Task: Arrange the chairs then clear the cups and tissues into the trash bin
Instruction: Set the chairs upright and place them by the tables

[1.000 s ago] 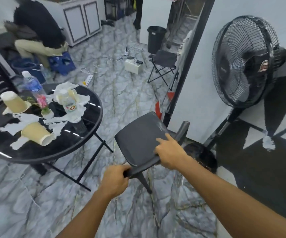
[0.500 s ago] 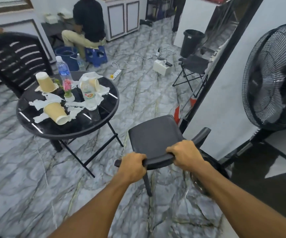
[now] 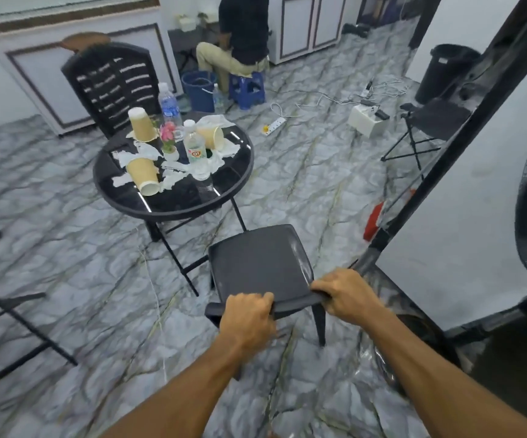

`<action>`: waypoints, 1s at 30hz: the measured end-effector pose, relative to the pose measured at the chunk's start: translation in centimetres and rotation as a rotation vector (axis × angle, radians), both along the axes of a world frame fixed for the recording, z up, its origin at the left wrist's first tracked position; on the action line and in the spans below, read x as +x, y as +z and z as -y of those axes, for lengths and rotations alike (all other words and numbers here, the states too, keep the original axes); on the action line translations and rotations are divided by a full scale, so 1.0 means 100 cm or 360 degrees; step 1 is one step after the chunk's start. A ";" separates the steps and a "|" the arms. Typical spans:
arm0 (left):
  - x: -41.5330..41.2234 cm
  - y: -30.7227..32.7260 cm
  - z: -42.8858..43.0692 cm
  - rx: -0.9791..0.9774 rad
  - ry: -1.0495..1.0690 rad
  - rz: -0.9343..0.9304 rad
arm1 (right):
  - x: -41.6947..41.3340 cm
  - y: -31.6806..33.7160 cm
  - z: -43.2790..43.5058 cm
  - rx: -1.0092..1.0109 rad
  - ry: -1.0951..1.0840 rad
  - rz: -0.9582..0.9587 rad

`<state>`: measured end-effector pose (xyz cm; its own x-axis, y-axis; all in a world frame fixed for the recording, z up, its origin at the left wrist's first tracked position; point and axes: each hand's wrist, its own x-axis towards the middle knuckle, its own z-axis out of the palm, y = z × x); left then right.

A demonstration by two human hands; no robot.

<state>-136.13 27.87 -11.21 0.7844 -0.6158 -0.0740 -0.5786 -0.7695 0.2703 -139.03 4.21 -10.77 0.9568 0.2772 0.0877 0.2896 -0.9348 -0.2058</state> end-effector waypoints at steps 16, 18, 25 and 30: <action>-0.013 0.008 0.048 0.0152 0.0162 -0.0123 | 0.039 -0.007 0.052 0.0011 0.0131 -0.0255; -0.009 0.009 0.044 0.0104 0.0159 -0.0114 | 0.045 -0.004 0.049 -0.0083 0.0101 -0.0293; 0.004 0.001 0.040 -0.0055 0.0197 -0.0097 | 0.047 0.014 0.031 -0.0212 -0.0100 -0.0398; -0.002 0.011 0.009 -0.0439 0.0323 -0.0413 | 0.036 0.048 -0.010 0.0118 -0.0209 -0.0935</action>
